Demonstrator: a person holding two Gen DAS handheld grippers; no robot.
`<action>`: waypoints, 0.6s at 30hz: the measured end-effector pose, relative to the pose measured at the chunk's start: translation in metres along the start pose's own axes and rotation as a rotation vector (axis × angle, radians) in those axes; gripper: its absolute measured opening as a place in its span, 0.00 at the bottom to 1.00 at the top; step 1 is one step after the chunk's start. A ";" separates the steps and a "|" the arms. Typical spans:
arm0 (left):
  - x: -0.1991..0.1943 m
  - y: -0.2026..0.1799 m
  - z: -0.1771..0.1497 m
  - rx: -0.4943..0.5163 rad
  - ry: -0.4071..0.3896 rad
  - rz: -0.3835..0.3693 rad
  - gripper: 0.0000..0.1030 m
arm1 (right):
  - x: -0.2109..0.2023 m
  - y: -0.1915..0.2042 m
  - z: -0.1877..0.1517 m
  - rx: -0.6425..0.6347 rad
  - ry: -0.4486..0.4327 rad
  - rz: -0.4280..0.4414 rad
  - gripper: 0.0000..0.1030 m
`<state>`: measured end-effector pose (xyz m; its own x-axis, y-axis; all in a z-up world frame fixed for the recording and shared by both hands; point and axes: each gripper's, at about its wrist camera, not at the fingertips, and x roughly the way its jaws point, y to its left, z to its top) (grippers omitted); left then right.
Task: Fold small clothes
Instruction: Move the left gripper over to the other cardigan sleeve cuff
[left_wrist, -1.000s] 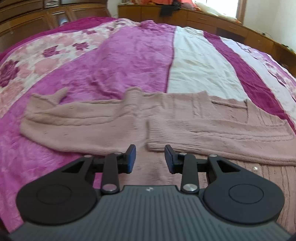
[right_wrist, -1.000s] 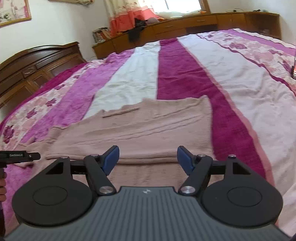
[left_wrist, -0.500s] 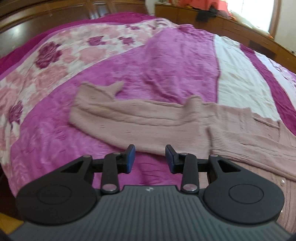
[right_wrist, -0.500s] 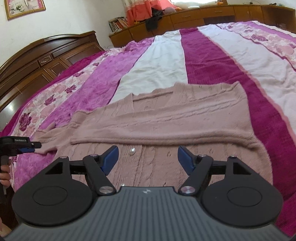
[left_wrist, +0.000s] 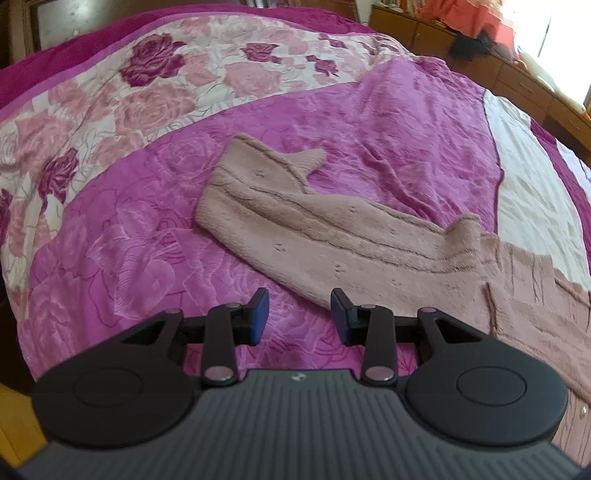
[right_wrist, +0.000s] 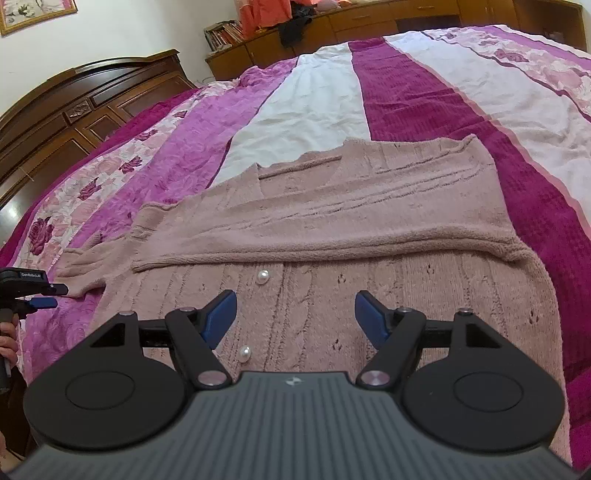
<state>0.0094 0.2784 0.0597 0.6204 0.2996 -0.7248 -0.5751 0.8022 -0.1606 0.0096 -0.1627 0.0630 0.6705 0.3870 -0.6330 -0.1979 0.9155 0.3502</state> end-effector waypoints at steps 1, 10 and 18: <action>0.001 0.002 0.001 -0.009 -0.002 0.000 0.38 | 0.000 0.000 0.000 0.000 0.001 -0.003 0.75; 0.015 0.018 0.010 -0.132 -0.030 0.014 0.38 | -0.002 -0.001 -0.002 -0.009 -0.008 -0.019 0.75; 0.031 0.032 0.016 -0.245 -0.058 -0.006 0.53 | 0.001 -0.003 -0.002 -0.004 0.003 -0.028 0.75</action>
<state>0.0185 0.3218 0.0425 0.6501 0.3300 -0.6844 -0.6788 0.6571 -0.3279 0.0092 -0.1645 0.0599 0.6739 0.3618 -0.6442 -0.1818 0.9263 0.3300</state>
